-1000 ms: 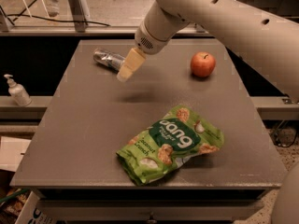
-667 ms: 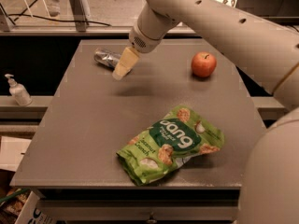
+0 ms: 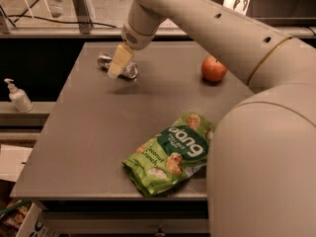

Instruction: Place redbull can upright

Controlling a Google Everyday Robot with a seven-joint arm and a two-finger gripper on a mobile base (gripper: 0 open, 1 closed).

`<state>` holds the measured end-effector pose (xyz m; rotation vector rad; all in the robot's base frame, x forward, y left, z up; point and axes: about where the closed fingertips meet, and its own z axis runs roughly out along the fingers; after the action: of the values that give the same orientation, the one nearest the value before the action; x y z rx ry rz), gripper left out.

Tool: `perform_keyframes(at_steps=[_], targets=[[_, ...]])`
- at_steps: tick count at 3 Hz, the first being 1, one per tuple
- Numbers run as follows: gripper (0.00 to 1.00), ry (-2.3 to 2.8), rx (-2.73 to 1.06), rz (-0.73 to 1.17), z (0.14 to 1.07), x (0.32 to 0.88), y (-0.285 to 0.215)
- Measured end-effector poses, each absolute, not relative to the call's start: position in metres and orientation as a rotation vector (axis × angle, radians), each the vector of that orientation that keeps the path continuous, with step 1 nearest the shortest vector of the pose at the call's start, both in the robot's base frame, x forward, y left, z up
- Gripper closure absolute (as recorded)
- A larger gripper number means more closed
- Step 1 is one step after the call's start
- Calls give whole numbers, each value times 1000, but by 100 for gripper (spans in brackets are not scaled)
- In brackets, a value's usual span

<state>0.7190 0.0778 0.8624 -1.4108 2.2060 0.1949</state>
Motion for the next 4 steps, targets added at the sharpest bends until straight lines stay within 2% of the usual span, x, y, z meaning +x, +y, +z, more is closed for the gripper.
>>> perform_keyframes(at_steps=[4], targets=[[0,2274,-1475,-3,836,741,148]])
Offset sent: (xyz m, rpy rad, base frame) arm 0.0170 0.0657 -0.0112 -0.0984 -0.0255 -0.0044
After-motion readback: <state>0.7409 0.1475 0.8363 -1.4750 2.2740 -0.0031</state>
